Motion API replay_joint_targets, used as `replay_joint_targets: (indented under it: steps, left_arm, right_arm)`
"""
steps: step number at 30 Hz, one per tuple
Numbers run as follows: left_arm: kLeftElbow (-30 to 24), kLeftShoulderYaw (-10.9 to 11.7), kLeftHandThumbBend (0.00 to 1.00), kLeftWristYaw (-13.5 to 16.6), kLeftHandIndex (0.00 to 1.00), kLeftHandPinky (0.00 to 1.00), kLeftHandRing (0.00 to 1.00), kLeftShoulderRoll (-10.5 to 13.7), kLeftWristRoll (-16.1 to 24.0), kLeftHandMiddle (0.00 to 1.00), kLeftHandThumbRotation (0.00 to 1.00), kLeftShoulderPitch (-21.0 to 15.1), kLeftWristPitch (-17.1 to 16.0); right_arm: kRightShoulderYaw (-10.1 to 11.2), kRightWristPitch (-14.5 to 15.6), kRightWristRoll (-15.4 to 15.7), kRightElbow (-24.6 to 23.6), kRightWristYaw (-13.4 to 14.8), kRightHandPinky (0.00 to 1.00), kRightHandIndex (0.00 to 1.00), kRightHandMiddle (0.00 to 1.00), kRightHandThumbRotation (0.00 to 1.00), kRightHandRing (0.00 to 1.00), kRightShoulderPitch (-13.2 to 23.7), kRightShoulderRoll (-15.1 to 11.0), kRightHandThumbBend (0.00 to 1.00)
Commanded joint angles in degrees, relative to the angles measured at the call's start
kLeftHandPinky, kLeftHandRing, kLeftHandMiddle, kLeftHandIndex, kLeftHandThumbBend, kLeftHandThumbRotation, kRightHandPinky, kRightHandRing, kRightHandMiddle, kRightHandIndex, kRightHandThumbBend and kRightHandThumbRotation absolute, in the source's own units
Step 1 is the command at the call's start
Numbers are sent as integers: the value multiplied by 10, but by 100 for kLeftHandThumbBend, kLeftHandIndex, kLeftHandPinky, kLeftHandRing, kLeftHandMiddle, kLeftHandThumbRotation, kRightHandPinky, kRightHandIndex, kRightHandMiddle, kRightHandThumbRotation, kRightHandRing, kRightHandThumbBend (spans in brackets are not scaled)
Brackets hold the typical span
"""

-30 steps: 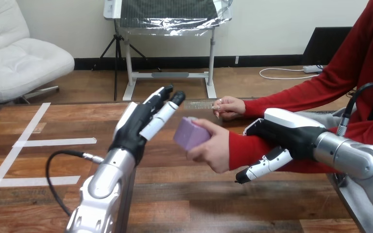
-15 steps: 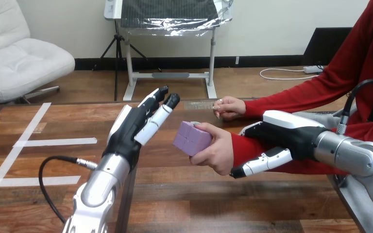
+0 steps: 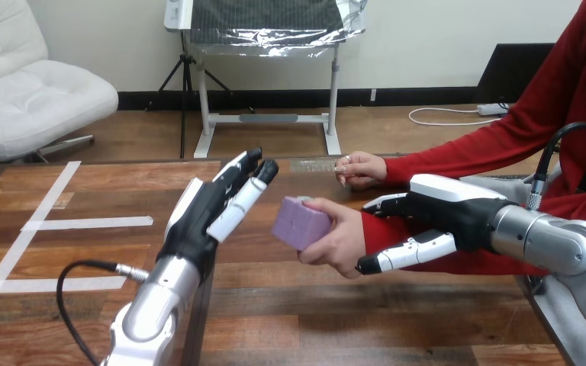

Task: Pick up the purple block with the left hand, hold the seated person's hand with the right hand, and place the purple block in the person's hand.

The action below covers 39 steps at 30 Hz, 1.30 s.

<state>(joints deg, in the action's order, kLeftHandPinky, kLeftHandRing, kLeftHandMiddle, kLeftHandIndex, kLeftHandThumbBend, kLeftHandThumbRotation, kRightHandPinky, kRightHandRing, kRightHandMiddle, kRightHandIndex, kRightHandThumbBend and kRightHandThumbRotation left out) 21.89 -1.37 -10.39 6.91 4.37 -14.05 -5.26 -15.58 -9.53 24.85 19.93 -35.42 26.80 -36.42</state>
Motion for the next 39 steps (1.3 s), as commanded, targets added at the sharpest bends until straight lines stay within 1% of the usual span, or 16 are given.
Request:
replay_joint_targets:
  steps: [1, 3, 7, 11, 14, 19, 22, 23, 25, 26, 29, 31, 32, 35, 37, 39]
  left_arm:
    - [-46, 10, 62, -2, 89, 91, 95, 6, -16, 94, 84, -1, -6]
    - [-51, 11, 63, -2, 88, 90, 94, 5, -19, 94, 83, 6, -7]
    - [-57, 14, 63, -1, 87, 88, 93, 5, -25, 93, 83, 15, -9]
    - [-62, 20, 63, -5, 86, 87, 93, 2, -43, 92, 82, 28, -14]
    - [-65, 23, 59, -8, 84, 86, 92, 1, -53, 91, 81, 35, -19]
    - [-72, 25, 55, -13, 82, 86, 91, 2, -63, 90, 79, 45, -24]
    - [-80, 27, 51, -15, 81, 85, 89, 3, -65, 88, 79, 54, -29]
    - [-86, 27, 50, -16, 81, 85, 89, 4, -66, 88, 79, 59, -32]
    - [-92, 27, 48, -18, 80, 84, 88, 6, -67, 87, 78, 65, -35]
    - [-99, 27, 48, -18, 80, 84, 88, 6, -67, 87, 78, 71, -37]
    - [-113, 28, 46, -15, 79, 83, 87, 5, -67, 86, 78, 80, -39]
    - [-119, 28, 45, -14, 78, 82, 86, 4, -67, 85, 77, 84, -39]
    - [-127, 28, 45, -13, 78, 82, 86, 4, -67, 85, 77, 90, -42]
    - [-145, 29, 45, -12, 77, 81, 85, 5, -66, 84, 76, 102, -47]
    - [-152, 29, 44, -12, 76, 79, 83, 5, -67, 83, 75, 107, -50]
    - [-162, 30, 42, -14, 75, 77, 82, 5, -70, 82, 74, 113, -55]
  right_arm:
    - [18, 11, -17, -24, -6, 78, 91, 89, 80, 90, 13, -6, 100]
    - [19, 14, -20, -25, -7, 82, 92, 91, 81, 91, 12, -7, 100]
    - [21, 23, -21, -30, -9, 87, 93, 93, 81, 94, 12, -9, 100]
    - [22, 28, -19, -37, -6, 91, 94, 94, 82, 95, 11, -12, 100]
    - [24, 37, -16, -46, -2, 95, 95, 94, 83, 95, 9, -13, 100]
    - [29, 55, -10, -64, 9, 97, 95, 94, 84, 95, 3, -12, 100]
    - [33, 65, 4, -78, 34, 94, 94, 93, 87, 93, -6, -9, 100]
    - [35, 67, 16, -84, 55, 93, 94, 93, 88, 93, -12, -6, 100]
    - [37, 69, 29, -91, 79, 88, 93, 92, 92, 91, -19, -4, 100]
    - [40, 68, 35, -95, 100, 86, 93, 91, 94, 91, -25, 0, 100]
    - [45, 66, 41, -101, 137, 81, 91, 89, 97, 88, -35, 8, 100]
    - [47, 65, 41, -103, 154, 76, 90, 87, 98, 85, -40, 11, 100]
    - [54, 68, 38, -107, 171, 75, 90, 87, 99, 85, -47, 18, 100]
    - [66, 73, 27, -119, 200, 73, 89, 86, 99, 83, -60, 31, 100]
    - [71, 75, 20, -126, 209, 71, 90, 86, 100, 83, -66, 35, 100]
    - [82, 68, 4, -137, 223, 70, 90, 87, 100, 83, -77, 43, 100]
